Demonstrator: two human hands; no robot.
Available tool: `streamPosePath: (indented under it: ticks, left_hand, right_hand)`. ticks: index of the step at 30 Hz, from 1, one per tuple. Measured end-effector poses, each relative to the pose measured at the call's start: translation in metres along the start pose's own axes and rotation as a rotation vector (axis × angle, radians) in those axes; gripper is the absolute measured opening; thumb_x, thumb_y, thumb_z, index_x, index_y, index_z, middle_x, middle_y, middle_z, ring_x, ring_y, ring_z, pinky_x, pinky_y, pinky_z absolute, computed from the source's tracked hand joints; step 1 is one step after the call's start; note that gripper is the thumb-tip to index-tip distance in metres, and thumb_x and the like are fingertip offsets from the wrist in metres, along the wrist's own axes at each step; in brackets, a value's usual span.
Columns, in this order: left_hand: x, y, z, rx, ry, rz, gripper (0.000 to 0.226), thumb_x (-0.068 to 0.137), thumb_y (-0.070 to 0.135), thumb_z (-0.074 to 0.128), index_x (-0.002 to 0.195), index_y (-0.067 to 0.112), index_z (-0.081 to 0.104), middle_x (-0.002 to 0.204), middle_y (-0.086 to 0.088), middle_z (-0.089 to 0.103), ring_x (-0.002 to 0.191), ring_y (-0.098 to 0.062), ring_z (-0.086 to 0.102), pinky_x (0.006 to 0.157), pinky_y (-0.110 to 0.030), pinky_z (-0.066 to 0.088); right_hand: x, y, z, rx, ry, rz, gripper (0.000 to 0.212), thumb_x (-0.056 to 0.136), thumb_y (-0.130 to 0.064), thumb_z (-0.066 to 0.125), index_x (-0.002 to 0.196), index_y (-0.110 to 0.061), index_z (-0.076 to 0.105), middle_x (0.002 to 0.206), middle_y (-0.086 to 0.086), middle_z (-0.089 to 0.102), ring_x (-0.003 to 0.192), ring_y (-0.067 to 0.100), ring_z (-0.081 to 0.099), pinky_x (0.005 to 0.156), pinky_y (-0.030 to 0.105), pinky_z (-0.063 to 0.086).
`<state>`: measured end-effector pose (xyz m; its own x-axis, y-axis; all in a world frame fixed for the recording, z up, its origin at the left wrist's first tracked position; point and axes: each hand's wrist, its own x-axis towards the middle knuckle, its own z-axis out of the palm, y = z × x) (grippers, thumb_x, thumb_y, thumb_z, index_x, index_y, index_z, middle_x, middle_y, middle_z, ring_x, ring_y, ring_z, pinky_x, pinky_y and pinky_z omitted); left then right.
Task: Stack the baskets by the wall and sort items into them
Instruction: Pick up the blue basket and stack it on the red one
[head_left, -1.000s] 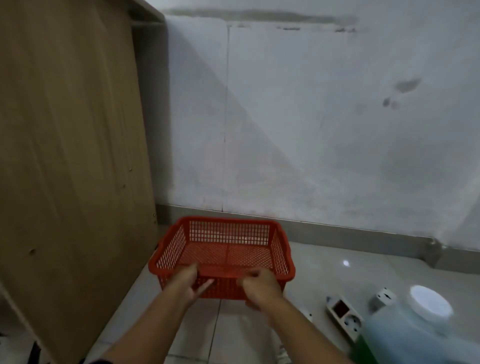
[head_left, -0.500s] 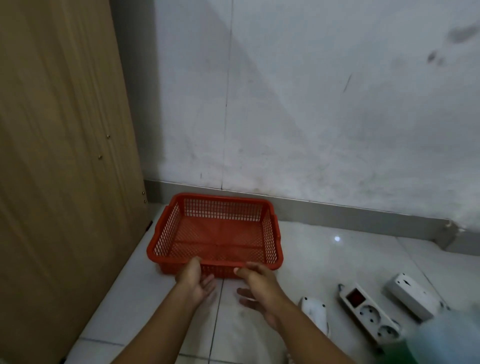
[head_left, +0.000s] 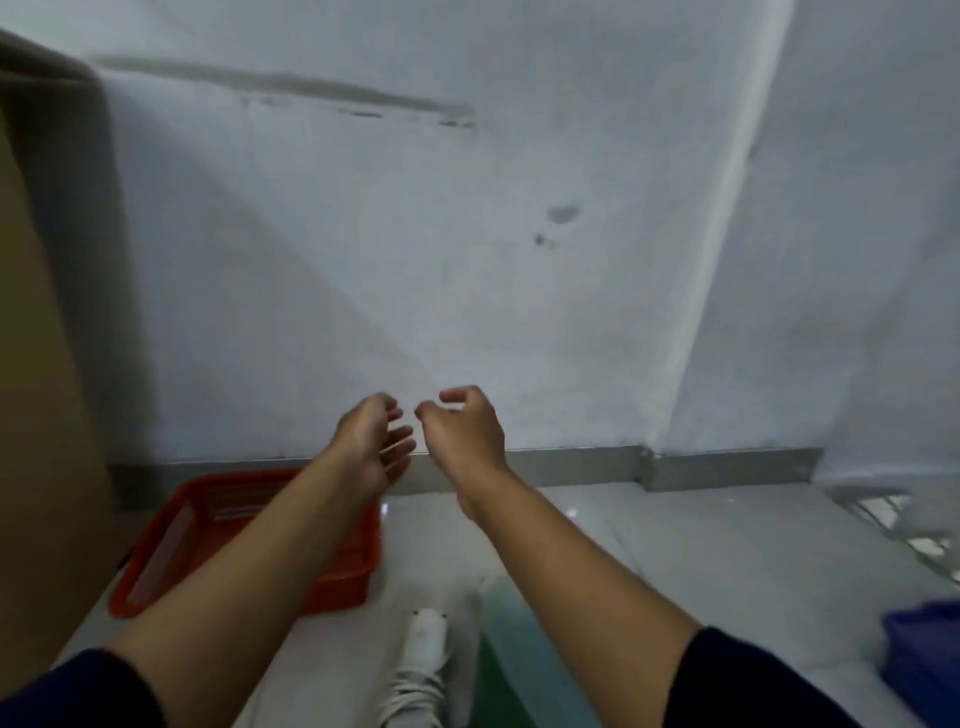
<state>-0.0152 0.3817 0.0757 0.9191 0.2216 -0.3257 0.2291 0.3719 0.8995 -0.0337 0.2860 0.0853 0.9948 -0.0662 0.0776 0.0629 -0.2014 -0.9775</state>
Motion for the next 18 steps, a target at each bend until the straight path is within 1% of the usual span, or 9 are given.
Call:
streamPosePath:
  ticks: [2, 3, 5, 8, 12, 13, 15, 16, 18]
  left_hand:
    - [-0.02, 0.003, 0.046, 0.077, -0.06, 0.039, 0.017, 0.09, 0.024, 0.042, 0.079, 0.014, 0.051, 0.08, -0.007, 0.053, 0.066, -0.018, 0.051, 0.058, -0.026, 0.04]
    - [-0.031, 0.0, 0.073, 0.122, -0.093, 0.069, 0.016, 0.09, 0.023, 0.043, 0.081, 0.013, 0.052, 0.082, -0.008, 0.054, 0.067, -0.019, 0.053, 0.058, -0.026, 0.042]
    - [-0.052, -0.011, 0.132, 0.201, -0.176, 0.131, 0.015, 0.091, 0.021, 0.046, 0.092, 0.009, 0.054, 0.086, -0.009, 0.056, 0.074, -0.023, 0.056, 0.062, -0.026, 0.046]
    - [-0.084, -0.043, 0.213, 0.276, -0.344, 0.156, 0.018, 0.091, 0.022, 0.047, 0.101, 0.007, 0.053, 0.091, -0.01, 0.058, 0.088, -0.027, 0.058, 0.069, -0.029, 0.05]
    - [-0.12, -0.119, 0.305, 0.388, -0.534, 0.07, 0.015, 0.091, 0.024, 0.049, 0.092, 0.01, 0.055, 0.09, -0.009, 0.058, 0.083, -0.024, 0.057, 0.067, -0.028, 0.047]
    - [-0.125, -0.142, 0.322, 0.421, -0.564, 0.033, 0.015, 0.091, 0.024, 0.048, 0.089, 0.01, 0.056, 0.09, -0.009, 0.058, 0.08, -0.023, 0.056, 0.066, -0.028, 0.046]
    - [-0.133, -0.19, 0.355, 0.482, -0.616, -0.065, 0.016, 0.092, 0.024, 0.048, 0.083, 0.013, 0.055, 0.095, -0.01, 0.058, 0.08, -0.022, 0.055, 0.066, -0.027, 0.044]
    - [-0.134, -0.211, 0.365, 0.506, -0.627, -0.111, 0.016, 0.092, 0.024, 0.048, 0.085, 0.013, 0.056, 0.099, -0.011, 0.058, 0.082, -0.022, 0.055, 0.067, -0.028, 0.044]
    - [-0.135, -0.254, 0.386, 0.548, -0.633, -0.204, 0.022, 0.093, 0.025, 0.048, 0.104, 0.009, 0.058, 0.109, -0.013, 0.059, 0.091, -0.024, 0.057, 0.072, -0.031, 0.046]
  right_hand:
    - [-0.002, -0.009, -0.056, -0.024, 0.04, -0.034, 0.03, 0.087, -0.021, 0.056, 0.116, -0.016, 0.052, 0.092, -0.003, 0.056, 0.069, 0.003, 0.05, 0.057, 0.018, 0.038]
    - [-0.003, -0.009, -0.087, -0.047, 0.074, -0.037, 0.03, 0.087, -0.021, 0.056, 0.116, -0.016, 0.052, 0.093, -0.002, 0.057, 0.07, 0.005, 0.05, 0.058, 0.019, 0.037]
    - [-0.004, 0.0, -0.151, -0.089, 0.154, -0.006, 0.03, 0.088, -0.022, 0.056, 0.117, -0.016, 0.052, 0.102, 0.001, 0.059, 0.082, 0.014, 0.053, 0.068, 0.024, 0.041]
    - [-0.008, 0.034, -0.238, -0.142, 0.285, 0.089, 0.028, 0.086, -0.025, 0.057, 0.112, -0.016, 0.055, 0.107, 0.005, 0.061, 0.096, 0.024, 0.059, 0.08, 0.034, 0.051]
    - [-0.019, 0.115, -0.352, -0.164, 0.421, 0.269, 0.016, 0.082, -0.023, 0.058, 0.094, -0.013, 0.056, 0.096, 0.008, 0.061, 0.09, 0.027, 0.059, 0.081, 0.038, 0.052]
    - [-0.023, 0.135, -0.378, -0.152, 0.441, 0.339, 0.016, 0.083, -0.021, 0.057, 0.096, -0.011, 0.055, 0.094, 0.01, 0.06, 0.087, 0.027, 0.058, 0.077, 0.037, 0.052]
    - [-0.038, 0.171, -0.428, -0.117, 0.486, 0.486, 0.022, 0.085, -0.016, 0.054, 0.104, -0.005, 0.054, 0.093, 0.013, 0.057, 0.076, 0.025, 0.055, 0.06, 0.031, 0.047]
    - [-0.046, 0.186, -0.446, -0.108, 0.512, 0.554, 0.023, 0.086, -0.014, 0.052, 0.106, -0.003, 0.052, 0.092, 0.014, 0.056, 0.071, 0.023, 0.053, 0.052, 0.028, 0.043]
    - [-0.061, 0.22, -0.479, -0.097, 0.568, 0.671, 0.023, 0.088, -0.013, 0.049, 0.107, -0.001, 0.052, 0.086, 0.014, 0.054, 0.06, 0.02, 0.049, 0.043, 0.027, 0.038]
